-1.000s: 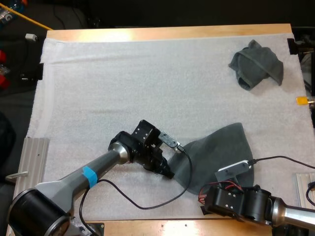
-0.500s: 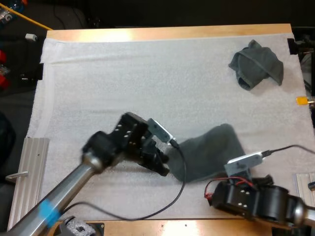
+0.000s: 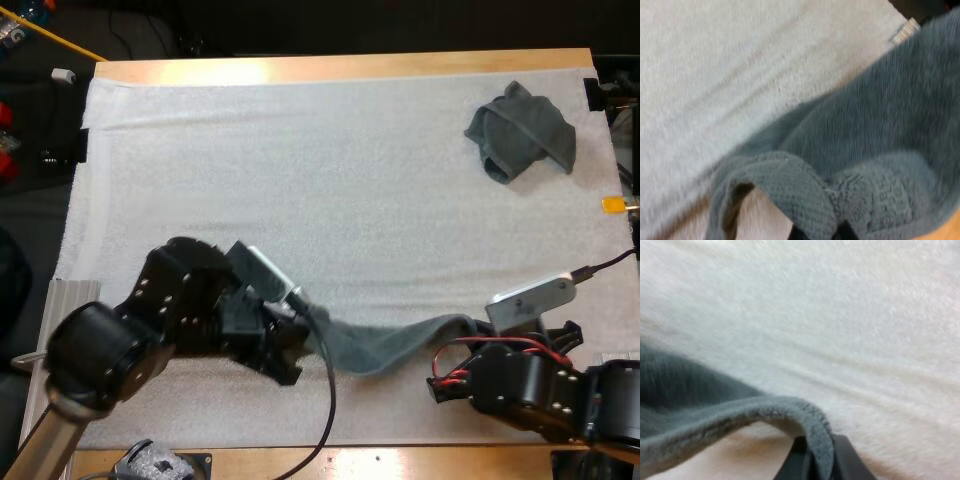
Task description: Pick towel from pile, fold and stack
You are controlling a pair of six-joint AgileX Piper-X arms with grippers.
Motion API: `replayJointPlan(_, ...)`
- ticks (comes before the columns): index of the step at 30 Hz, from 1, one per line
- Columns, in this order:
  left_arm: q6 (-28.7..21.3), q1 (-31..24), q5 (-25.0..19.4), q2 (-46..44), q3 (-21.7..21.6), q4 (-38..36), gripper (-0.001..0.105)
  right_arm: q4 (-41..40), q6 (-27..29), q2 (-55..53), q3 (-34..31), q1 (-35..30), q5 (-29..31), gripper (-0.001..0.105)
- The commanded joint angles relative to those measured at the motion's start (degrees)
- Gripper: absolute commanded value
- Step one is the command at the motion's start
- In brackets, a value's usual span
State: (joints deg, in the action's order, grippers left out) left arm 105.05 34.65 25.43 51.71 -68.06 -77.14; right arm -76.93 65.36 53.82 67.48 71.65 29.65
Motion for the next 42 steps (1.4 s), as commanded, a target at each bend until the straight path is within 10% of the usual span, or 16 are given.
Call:
replayJointPlan(1,0.5,0.3,0.3,-0.6,-0.6,-1.6,0.0,-1.1,0.4,-0.3,1.2,0.0,-0.9,0.0)
replayJointPlan(14,-1.1,0.3,-3.0,-4.0,2.3,-8.7,0.0,-2.6,-0.1,1.1,4.6,0.0,-13.5,0.0)
replayJointPlan(26,-3.7,-5.8,-8.8,5.1,14.8,11.2,0.0,7.6,4.2,13.3,-6.6,-9.0,-1.7,0.0)
replayJointPlan(42,-4.1,-17.3,-2.4,25.2,16.1,32.4,0.0,32.6,12.9,26.6,-10.2,-34.5,-19.8,0.0)
